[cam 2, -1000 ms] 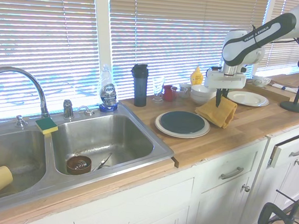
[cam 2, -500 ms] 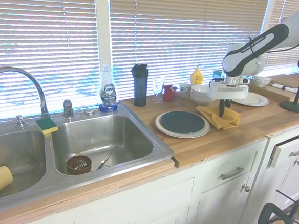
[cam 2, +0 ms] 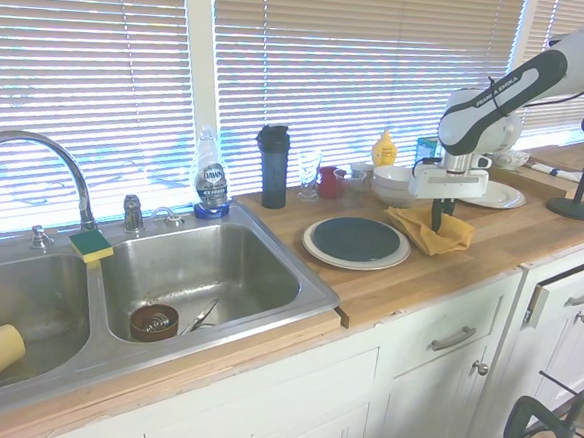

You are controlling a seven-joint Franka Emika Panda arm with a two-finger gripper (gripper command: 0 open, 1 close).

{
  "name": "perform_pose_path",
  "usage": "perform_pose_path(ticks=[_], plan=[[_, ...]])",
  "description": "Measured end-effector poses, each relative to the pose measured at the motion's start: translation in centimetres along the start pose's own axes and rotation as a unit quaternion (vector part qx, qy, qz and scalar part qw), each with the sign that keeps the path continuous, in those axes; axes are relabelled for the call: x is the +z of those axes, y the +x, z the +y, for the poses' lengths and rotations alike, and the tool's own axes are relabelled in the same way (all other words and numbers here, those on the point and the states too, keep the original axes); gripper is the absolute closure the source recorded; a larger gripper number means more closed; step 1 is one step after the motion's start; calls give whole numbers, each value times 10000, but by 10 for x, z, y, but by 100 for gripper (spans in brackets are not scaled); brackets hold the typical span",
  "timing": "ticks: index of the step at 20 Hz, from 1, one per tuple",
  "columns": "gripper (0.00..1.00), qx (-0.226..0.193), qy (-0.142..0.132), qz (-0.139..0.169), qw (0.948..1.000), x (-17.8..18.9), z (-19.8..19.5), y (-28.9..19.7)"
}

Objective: Wipe the blue plate in clockwise motion

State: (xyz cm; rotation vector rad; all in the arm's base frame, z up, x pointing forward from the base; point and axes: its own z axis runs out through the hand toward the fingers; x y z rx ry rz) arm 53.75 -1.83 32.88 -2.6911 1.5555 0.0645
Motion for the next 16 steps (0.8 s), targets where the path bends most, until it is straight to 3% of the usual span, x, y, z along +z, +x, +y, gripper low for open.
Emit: perform_pose_path(ticks=[7, 16], plan=[[0, -63, -33, 135, 9999, -6, 1, 0], [0, -304, 91, 531, 9981, -55, 6, -30]])
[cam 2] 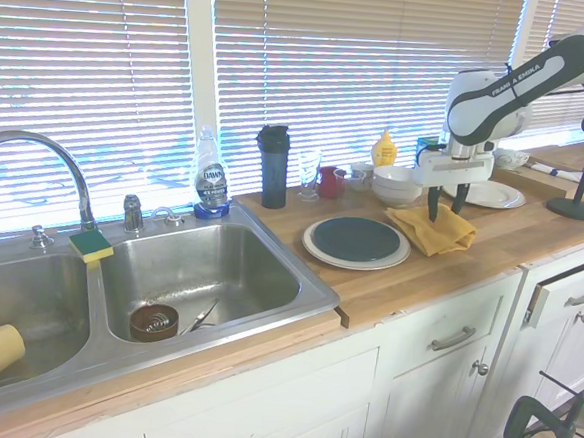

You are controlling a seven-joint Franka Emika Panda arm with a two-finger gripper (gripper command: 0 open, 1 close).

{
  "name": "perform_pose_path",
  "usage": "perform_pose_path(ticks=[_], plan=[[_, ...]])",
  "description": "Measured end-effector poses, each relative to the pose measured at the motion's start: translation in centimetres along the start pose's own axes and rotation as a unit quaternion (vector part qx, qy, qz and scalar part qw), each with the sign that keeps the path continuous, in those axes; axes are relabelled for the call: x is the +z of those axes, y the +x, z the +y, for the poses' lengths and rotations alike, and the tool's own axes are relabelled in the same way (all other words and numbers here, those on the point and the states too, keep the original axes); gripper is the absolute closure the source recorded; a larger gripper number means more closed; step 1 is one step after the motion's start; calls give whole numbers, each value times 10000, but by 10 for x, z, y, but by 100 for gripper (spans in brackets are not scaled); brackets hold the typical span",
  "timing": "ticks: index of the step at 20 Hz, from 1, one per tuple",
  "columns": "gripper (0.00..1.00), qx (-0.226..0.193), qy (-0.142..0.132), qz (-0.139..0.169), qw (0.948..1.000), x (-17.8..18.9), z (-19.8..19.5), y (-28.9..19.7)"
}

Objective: Wipe the blue plate in clockwise motion

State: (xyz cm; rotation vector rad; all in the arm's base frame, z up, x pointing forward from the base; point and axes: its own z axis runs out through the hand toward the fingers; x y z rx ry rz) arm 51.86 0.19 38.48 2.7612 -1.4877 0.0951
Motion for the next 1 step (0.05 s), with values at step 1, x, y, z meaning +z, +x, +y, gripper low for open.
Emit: perform_pose_path(ticks=[1], plan=[[0, -19, 32, 21, 10000, -7, 0, -3]])
